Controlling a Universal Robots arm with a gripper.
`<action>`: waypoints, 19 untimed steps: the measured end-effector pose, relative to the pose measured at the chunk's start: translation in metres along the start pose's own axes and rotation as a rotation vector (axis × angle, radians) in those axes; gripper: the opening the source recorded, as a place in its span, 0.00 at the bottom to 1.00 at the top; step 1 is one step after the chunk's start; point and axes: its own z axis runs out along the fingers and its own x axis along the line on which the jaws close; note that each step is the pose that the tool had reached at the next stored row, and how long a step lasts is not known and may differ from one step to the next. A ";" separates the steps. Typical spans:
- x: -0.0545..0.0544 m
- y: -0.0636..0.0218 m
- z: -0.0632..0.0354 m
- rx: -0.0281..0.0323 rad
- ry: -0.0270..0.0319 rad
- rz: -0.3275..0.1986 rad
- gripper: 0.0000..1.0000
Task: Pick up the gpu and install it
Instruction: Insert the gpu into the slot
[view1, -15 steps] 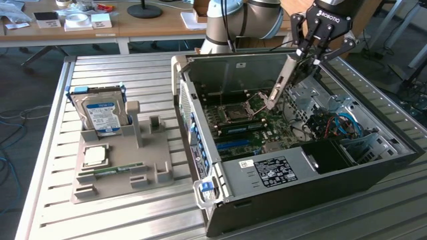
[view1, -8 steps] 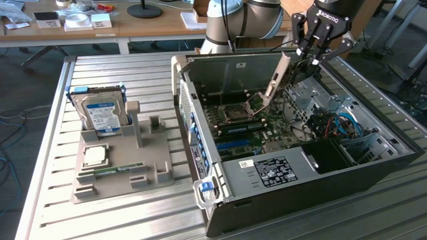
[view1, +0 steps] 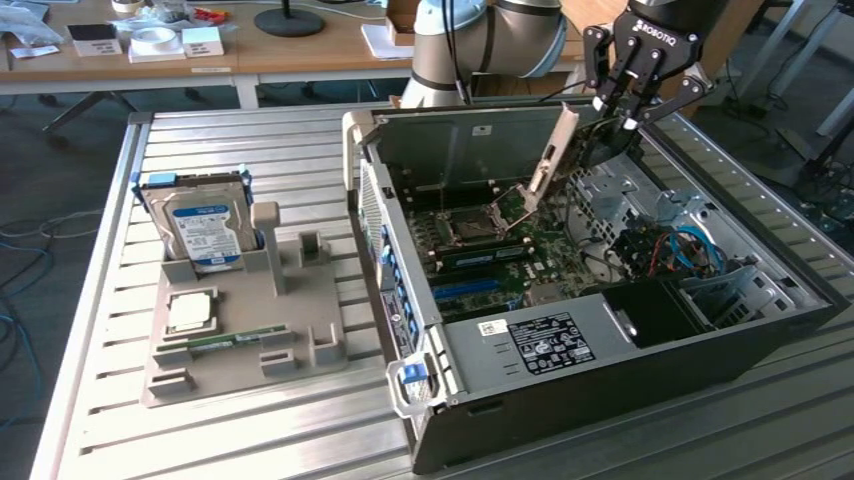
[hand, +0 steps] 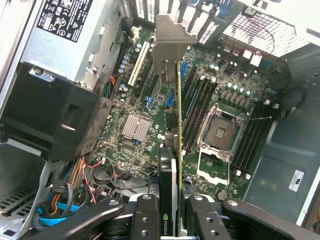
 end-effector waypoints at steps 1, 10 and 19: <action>0.000 0.0000 0.0000 0.0000 0.0000 0.000 0.27; 0.000 0.0000 0.0000 0.0001 -0.0001 0.005 0.27; 0.000 0.0000 0.0007 0.0025 -0.0033 0.083 0.27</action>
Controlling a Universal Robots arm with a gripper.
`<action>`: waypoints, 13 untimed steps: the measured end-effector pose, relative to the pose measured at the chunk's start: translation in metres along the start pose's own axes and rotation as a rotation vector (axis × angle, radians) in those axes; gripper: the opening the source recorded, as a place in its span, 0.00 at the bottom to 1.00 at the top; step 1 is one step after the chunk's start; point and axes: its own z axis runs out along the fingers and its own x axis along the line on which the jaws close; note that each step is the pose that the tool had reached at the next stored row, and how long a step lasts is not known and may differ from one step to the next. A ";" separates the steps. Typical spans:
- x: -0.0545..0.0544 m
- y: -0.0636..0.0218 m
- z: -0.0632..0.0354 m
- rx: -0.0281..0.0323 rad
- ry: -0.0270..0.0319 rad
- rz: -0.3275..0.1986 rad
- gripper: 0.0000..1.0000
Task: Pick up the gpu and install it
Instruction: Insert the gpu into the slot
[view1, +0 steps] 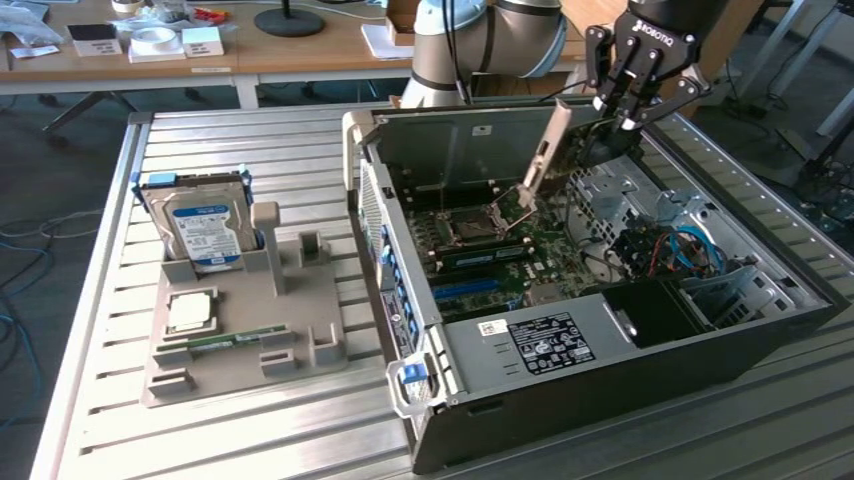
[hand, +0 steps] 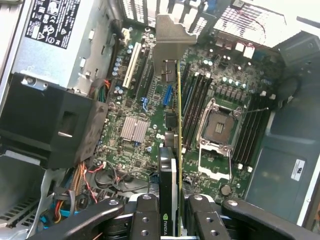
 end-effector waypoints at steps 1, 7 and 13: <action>0.000 0.0000 0.0000 0.0001 0.0000 0.004 0.27; 0.000 0.0000 -0.0001 0.0001 0.0000 0.004 0.27; 0.000 0.0000 -0.0001 0.0001 0.0000 0.004 0.27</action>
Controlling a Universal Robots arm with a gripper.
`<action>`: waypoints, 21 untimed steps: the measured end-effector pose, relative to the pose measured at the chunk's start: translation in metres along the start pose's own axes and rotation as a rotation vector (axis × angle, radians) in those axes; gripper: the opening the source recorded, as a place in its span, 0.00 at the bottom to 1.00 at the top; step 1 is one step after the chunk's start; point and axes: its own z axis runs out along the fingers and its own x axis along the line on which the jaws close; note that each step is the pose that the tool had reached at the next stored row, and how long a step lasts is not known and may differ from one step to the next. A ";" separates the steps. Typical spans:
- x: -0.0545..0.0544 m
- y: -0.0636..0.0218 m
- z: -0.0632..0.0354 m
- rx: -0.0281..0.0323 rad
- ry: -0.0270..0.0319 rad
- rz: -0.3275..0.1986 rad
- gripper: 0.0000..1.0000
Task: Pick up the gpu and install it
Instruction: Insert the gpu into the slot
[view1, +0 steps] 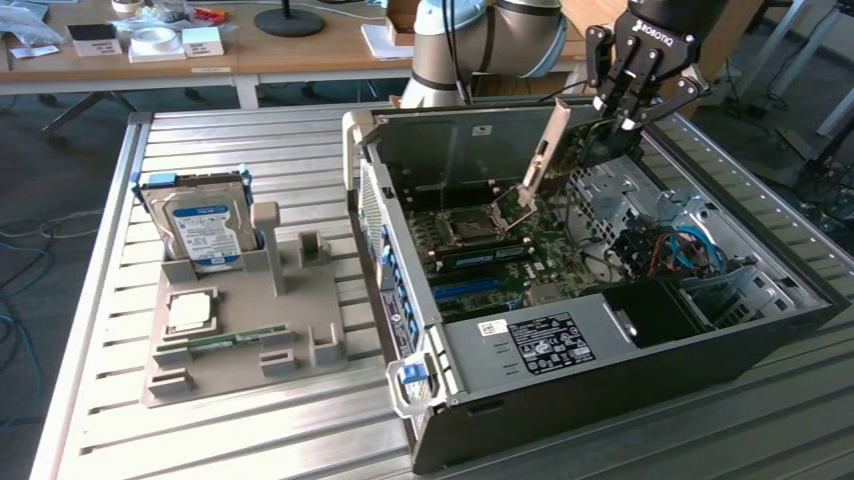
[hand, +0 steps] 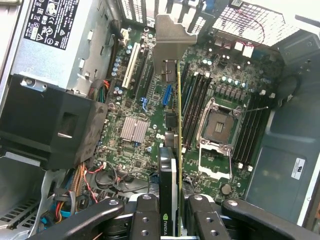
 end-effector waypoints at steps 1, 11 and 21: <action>0.000 0.0000 0.0000 0.0000 0.0000 0.000 0.27; 0.000 0.0000 0.0010 0.0033 -0.0042 0.112 0.27; 0.000 -0.0001 0.0029 0.0080 -0.0104 0.270 0.27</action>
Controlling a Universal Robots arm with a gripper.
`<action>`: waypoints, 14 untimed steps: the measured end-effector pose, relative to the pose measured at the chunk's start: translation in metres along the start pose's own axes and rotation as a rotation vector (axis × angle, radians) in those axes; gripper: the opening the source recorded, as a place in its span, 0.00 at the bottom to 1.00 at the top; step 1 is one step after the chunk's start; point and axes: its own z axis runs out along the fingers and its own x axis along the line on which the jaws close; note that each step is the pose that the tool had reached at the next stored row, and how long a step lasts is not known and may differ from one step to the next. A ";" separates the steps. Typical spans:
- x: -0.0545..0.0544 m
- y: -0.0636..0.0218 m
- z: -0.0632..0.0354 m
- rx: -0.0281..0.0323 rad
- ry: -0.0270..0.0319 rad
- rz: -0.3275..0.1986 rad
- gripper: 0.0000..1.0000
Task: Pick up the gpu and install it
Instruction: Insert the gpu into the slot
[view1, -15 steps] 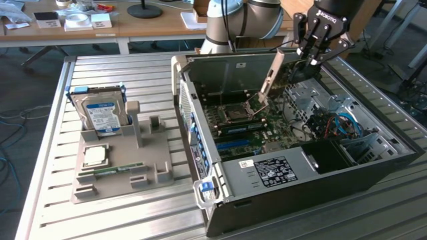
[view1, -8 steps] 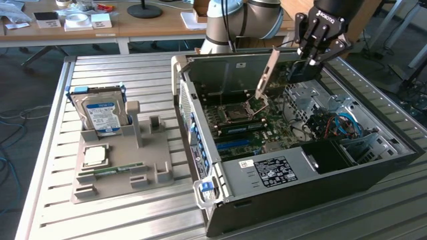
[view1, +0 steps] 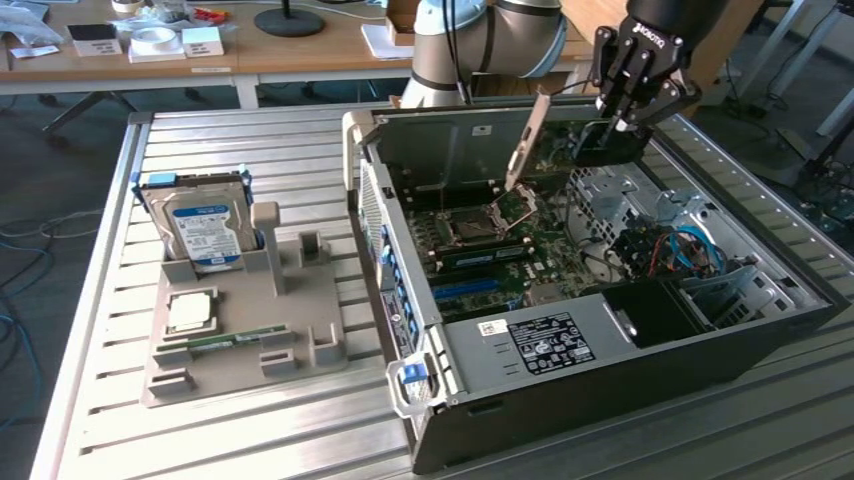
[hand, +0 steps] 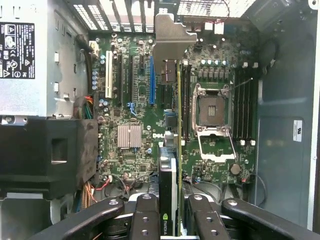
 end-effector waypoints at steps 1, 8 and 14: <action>0.000 0.0000 0.0000 0.0000 -0.0001 0.000 0.27; 0.000 0.0049 0.0091 0.0036 -0.0004 0.006 0.27; 0.001 0.0185 0.0198 0.0155 -0.0004 0.012 0.27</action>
